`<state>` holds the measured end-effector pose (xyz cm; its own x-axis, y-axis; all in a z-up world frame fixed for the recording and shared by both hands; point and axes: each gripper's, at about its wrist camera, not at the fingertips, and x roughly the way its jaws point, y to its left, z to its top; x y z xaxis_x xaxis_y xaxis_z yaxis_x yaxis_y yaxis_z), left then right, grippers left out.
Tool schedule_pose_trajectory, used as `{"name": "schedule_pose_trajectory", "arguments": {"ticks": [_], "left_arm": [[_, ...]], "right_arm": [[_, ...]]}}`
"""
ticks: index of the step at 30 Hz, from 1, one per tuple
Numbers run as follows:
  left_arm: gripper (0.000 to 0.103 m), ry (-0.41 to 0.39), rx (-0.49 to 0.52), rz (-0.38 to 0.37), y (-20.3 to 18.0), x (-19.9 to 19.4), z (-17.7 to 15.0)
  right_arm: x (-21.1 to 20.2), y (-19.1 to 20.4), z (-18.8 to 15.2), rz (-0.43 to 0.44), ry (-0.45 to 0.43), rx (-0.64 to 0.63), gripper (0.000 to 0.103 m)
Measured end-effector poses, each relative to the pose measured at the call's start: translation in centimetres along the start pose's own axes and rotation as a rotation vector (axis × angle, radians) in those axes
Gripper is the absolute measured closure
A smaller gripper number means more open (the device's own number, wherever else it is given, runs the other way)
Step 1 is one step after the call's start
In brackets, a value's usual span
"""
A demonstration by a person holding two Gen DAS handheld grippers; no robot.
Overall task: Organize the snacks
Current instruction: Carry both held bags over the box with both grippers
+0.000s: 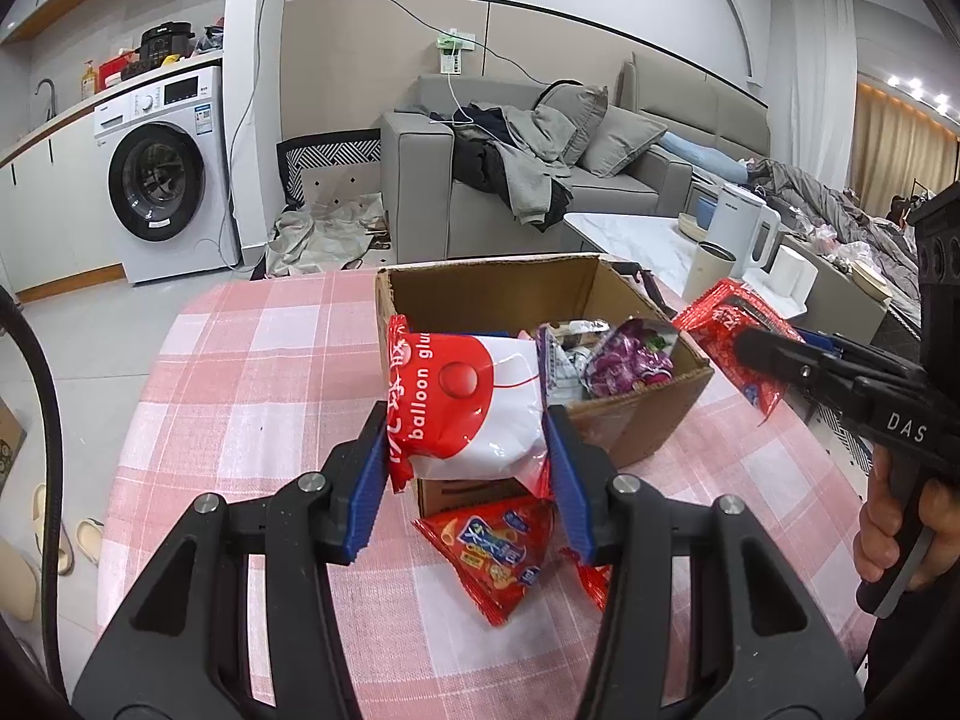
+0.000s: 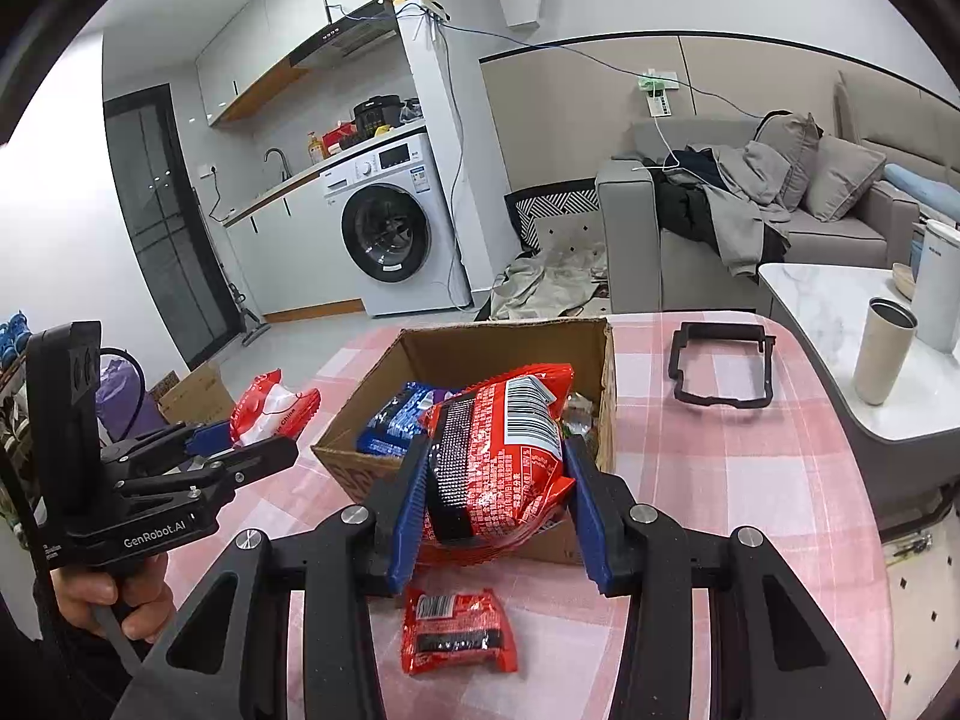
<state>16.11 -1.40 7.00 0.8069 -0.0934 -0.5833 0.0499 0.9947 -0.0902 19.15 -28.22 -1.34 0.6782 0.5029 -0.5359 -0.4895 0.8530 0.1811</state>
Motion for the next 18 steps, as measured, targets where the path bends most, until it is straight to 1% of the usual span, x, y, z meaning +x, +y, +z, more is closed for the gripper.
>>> {"name": "schedule_pose_trajectory", "arguments": {"ticks": [12, 18], "left_arm": [[0.057, 0.005, 0.011, 0.017, 0.1, 2.3, 1.9], [0.057, 0.008, 0.015, 0.010, -0.5, 3.8, 2.5]], "right_arm": [[1.9, -0.3, 1.6, 0.002, 0.006, -0.006, 0.059], [2.6, -0.3, 2.5, -0.004, 0.006, -0.009, 0.059]]}}
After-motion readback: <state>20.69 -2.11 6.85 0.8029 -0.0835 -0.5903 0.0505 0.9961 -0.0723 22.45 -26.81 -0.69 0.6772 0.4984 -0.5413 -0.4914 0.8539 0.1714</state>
